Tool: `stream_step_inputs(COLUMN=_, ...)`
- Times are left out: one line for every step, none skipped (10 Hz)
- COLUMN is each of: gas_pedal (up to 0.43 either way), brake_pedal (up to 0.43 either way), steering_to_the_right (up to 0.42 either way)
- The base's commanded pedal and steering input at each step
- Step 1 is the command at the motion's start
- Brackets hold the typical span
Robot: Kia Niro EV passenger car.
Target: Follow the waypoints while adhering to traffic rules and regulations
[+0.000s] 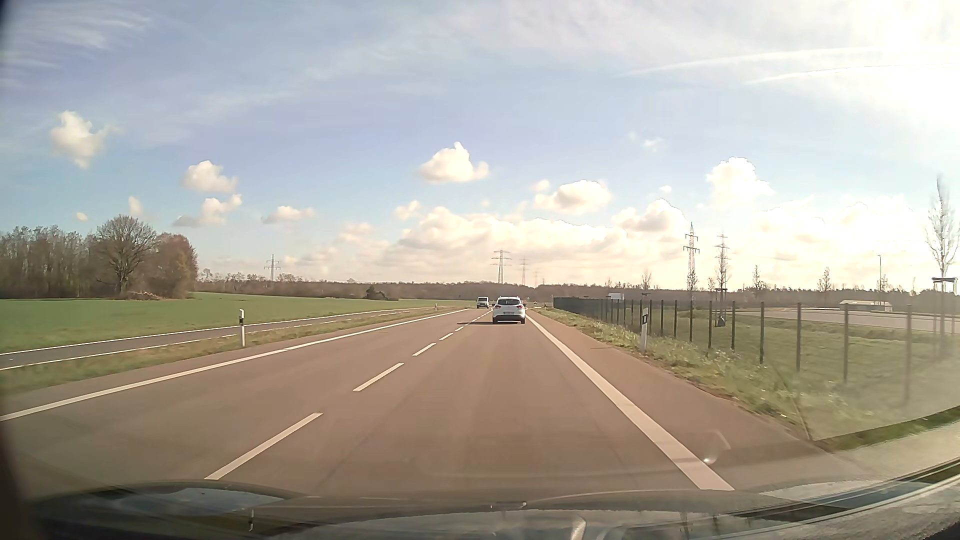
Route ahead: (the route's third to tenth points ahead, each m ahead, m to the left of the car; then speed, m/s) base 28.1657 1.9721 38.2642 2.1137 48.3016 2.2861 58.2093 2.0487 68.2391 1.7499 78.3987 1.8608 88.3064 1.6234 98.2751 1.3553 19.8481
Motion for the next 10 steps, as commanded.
stream_step_inputs(gas_pedal=0.28, brake_pedal=0.0, steering_to_the_right=0.001)
stream_step_inputs(gas_pedal=0.268, brake_pedal=0.0, steering_to_the_right=0.001)
stream_step_inputs(gas_pedal=0.268, brake_pedal=0.0, steering_to_the_right=0.001)
stream_step_inputs(gas_pedal=0.26, brake_pedal=0.0, steering_to_the_right=0.001)
stream_step_inputs(gas_pedal=0.248, brake_pedal=0.0, steering_to_the_right=0.001)
stream_step_inputs(gas_pedal=0.248, brake_pedal=0.0, steering_to_the_right=0.0)
stream_step_inputs(gas_pedal=0.228, brake_pedal=0.0, steering_to_the_right=0.001)
stream_step_inputs(gas_pedal=0.228, brake_pedal=0.0, steering_to_the_right=0.001)
stream_step_inputs(gas_pedal=0.22, brake_pedal=0.0, steering_to_the_right=0.001)
stream_step_inputs(gas_pedal=0.189, brake_pedal=0.0, steering_to_the_right=0.0)
